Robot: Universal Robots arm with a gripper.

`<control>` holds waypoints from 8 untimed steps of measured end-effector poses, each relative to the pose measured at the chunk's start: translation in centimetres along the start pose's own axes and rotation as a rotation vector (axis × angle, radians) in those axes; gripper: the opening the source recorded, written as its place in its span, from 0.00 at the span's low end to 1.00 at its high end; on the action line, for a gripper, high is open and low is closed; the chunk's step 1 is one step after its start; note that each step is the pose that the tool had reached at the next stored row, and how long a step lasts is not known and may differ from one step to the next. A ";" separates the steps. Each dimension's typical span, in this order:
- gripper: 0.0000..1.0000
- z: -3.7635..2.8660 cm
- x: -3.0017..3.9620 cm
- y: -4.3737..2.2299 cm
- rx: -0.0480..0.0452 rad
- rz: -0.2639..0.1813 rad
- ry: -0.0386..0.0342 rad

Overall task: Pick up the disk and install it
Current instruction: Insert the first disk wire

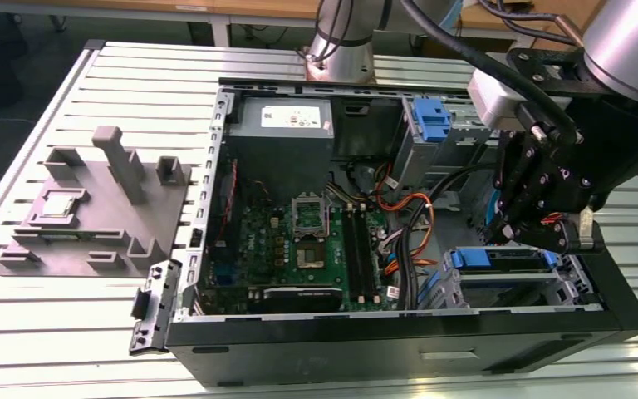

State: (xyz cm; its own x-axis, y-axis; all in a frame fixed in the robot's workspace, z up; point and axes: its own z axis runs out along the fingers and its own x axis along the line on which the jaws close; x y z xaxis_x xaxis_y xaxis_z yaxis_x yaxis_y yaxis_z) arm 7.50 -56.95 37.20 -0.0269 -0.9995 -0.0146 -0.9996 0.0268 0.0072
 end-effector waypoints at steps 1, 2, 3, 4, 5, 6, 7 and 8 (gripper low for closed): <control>0.12 0.00 0.00 0.00 0.0000 0.000 -0.0001; 0.12 -0.08 0.00 0.00 0.0000 0.000 0.0000; 0.12 -0.23 0.00 0.00 0.0000 0.000 -0.0002; 0.12 -0.44 0.00 0.00 0.0000 0.000 -0.0001; 0.12 -0.68 -0.01 0.01 0.0000 0.000 0.0000; 0.12 -0.82 -0.01 0.00 0.0002 0.000 -0.0001; 0.12 -0.81 -0.01 0.00 0.0007 0.000 -0.0002; 0.12 -0.81 -0.01 0.00 0.0013 -0.003 0.0000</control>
State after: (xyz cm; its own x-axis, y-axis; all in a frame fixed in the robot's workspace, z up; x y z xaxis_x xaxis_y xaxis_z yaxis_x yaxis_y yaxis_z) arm 7.50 -56.95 38.01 -0.0242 -0.9996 -0.0147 -0.9997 0.0241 0.0059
